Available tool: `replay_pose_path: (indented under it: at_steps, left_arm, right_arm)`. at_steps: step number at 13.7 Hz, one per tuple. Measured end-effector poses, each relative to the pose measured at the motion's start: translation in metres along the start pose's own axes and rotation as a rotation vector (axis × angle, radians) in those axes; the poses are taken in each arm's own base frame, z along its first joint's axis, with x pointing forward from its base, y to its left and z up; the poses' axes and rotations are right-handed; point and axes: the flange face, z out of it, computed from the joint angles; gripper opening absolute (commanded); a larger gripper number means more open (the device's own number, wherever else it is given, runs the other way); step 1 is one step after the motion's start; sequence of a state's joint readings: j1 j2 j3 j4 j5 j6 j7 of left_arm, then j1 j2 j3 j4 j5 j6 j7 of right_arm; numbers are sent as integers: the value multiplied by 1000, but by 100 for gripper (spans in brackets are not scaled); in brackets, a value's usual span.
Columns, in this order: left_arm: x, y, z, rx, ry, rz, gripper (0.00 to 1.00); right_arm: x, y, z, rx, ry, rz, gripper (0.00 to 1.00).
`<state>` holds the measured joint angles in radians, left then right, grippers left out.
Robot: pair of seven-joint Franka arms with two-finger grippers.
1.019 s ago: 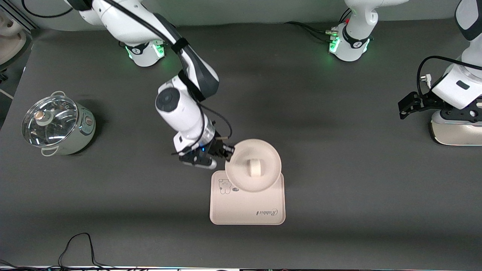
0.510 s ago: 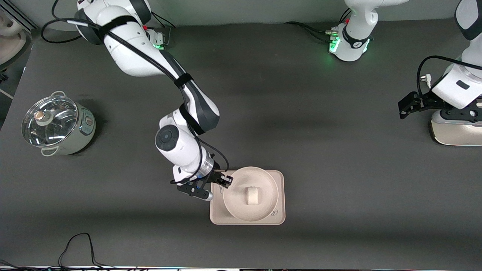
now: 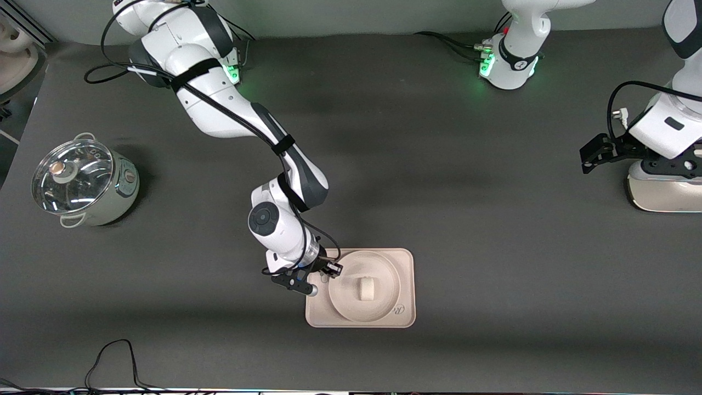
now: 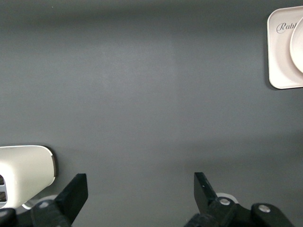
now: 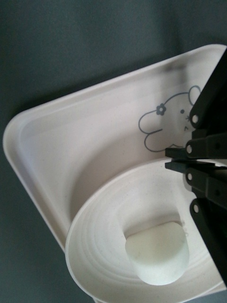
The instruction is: Place bun in plate and plate on tray
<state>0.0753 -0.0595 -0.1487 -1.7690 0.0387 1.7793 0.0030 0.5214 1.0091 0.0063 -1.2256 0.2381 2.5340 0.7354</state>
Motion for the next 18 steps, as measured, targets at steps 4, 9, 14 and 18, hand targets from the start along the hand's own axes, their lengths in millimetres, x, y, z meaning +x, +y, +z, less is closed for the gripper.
replay_pose_path:
  at_steps: [4,9,14,18]
  left_arm:
    - [0,0,0,0,0,0,100]
    - [0,0,-1,0,1,1,100]
    - [0,0,-2,0,4,1,100]
    - [1,0,-3,0,6,1,100]
  right_arm:
    - [0,-3,0,8,5,-2,100]
    - [6,-14,-16,29,17,-6,100]
    - [17,-37,-90,-6,-34,-19,100]
    - [28,-47,-189,-56,-67,-30,100]
